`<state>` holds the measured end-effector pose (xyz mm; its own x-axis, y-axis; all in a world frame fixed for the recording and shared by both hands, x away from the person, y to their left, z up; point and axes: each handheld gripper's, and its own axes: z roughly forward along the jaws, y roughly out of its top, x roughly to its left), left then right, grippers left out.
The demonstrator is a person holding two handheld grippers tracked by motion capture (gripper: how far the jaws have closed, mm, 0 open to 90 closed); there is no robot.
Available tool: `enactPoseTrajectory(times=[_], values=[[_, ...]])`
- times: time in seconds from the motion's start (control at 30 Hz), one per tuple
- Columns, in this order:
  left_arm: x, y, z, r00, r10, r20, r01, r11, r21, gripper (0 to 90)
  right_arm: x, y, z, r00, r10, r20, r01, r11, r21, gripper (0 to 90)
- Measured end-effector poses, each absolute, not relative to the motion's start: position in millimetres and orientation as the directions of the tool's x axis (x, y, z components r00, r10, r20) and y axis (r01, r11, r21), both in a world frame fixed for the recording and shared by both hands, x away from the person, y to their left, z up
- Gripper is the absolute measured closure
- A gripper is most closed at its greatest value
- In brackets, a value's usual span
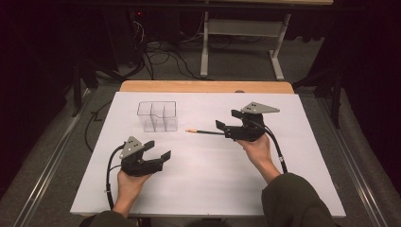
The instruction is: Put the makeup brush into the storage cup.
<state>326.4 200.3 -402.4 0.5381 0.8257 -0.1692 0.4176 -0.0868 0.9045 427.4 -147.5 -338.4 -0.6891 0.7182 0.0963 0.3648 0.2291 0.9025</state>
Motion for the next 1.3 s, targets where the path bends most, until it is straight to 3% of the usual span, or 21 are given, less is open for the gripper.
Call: enactPoseTrajectory(times=[0.13, 0.33, 0.87, 1.3], values=[[325.8, 200.7, -401.6, 0.537, 0.825, -0.176, 0.416, -0.078, 0.906, 23.0, 431.3, -143.9, -335.9, -0.686, 0.72, 0.106, 0.369, 0.219, 0.904, 24.3], [326.3, 201.6, -401.6, 0.509, 0.844, -0.17, 0.416, -0.069, 0.907, 21.6, 442.7, -136.5, -333.7, -0.687, 0.725, 0.047, 0.366, 0.29, 0.884, 26.6], [326.7, 202.8, -401.9, 0.516, 0.834, -0.196, 0.42, -0.047, 0.906, 21.2, 469.9, -118.9, -325.2, -0.69, 0.72, 0.07, 0.428, 0.327, 0.843, 28.2], [325.6, 202.8, -401.9, 0.516, 0.834, -0.194, 0.419, -0.049, 0.907, 21.4, 480.0, -104.6, -319.4, -0.712, 0.702, -0.011, 0.462, 0.48, 0.746, 30.5]])
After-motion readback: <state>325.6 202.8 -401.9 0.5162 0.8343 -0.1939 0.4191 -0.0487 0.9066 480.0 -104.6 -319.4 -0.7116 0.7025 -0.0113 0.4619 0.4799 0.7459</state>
